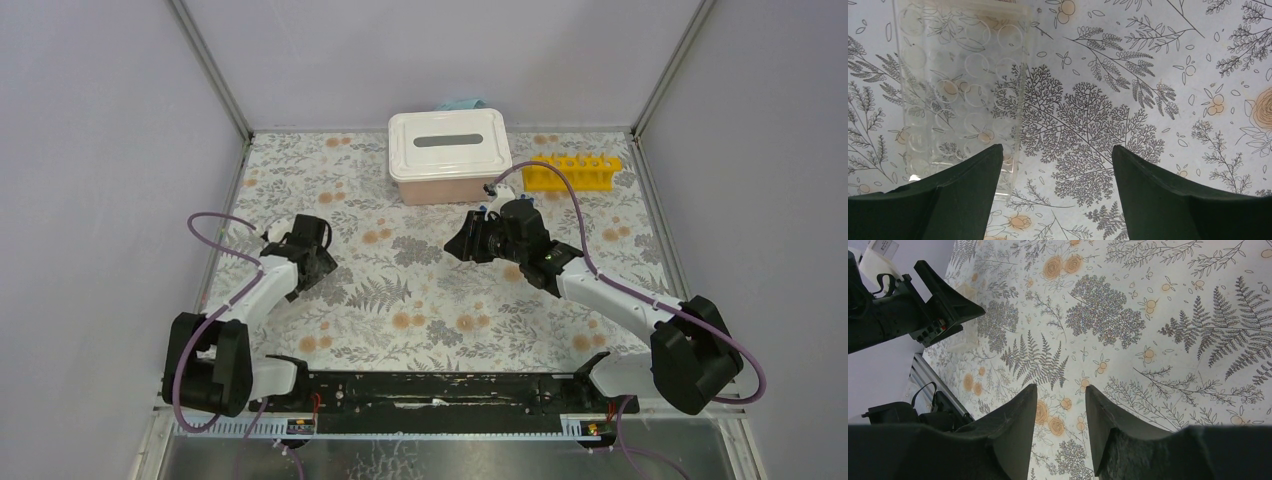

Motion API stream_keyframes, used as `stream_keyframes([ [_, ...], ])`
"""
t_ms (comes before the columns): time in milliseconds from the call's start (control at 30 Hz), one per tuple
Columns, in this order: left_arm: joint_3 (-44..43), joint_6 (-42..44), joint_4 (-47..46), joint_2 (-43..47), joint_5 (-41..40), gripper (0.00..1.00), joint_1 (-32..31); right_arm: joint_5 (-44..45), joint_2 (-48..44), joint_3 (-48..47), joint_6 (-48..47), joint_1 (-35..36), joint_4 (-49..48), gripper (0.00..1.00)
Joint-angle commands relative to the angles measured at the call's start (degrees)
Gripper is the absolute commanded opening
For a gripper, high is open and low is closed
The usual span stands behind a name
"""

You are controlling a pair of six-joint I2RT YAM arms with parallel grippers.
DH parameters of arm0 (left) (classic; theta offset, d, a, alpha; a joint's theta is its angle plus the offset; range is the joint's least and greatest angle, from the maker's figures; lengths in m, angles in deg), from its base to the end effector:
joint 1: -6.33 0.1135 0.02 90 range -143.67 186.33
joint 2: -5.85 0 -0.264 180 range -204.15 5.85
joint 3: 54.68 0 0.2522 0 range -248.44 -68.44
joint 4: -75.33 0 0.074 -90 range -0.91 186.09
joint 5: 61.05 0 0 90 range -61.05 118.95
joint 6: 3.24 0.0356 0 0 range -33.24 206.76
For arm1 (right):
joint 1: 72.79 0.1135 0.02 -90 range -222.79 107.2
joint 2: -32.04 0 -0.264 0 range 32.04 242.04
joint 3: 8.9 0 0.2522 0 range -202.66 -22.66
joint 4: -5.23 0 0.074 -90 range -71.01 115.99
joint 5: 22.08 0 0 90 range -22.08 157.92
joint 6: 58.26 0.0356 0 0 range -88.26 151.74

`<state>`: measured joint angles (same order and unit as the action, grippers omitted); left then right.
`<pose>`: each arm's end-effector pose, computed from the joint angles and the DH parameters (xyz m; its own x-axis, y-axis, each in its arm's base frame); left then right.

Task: Organize the chemistry lab equipment
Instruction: Move the test tube rack to the center of the board.

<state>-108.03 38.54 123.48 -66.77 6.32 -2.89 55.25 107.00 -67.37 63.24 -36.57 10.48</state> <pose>0.2196 -0.0218 0.1835 -0.6088 -0.5985 -0.5208 -0.6783 0.7331 -0.0496 0.2328 0.1802 0.2566 -0.6419 0.1618 -0.7495 -0.4756 0.6828 0.5546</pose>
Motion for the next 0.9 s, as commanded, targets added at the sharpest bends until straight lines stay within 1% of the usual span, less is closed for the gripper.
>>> stream_keyframes([
  [0, -0.2, 0.7, -3.7, -1.1, -0.1, 0.87, 0.6, 0.6, 0.2, 0.1, -1.3, 0.3, -2.9, 0.47],
  [167, 0.3, 0.9, -3.9, -1.8, 0.7, 0.87, 0.6, 0.6, 0.7, 0.0, -1.5, 0.3, -2.9, 0.47],
  [500, 5.0, 1.3, -5.1, -0.2, 4.2, 0.86, 0.6, 0.3, 0.9, 0.5, -1.5, 0.3, -2.7, 0.47],
  [733, 6.4, 5.3, -9.9, 0.8, 12.6, 0.82, 0.2, 0.5, 0.4, 1.2, -1.4, 0.3, -2.7, 0.47],
  [867, 6.0, 8.3, -11.0, 0.1, 15.2, 0.82, -2.0, 0.7, 0.4, 1.4, -1.3, 0.3, -2.7, 0.47],
])
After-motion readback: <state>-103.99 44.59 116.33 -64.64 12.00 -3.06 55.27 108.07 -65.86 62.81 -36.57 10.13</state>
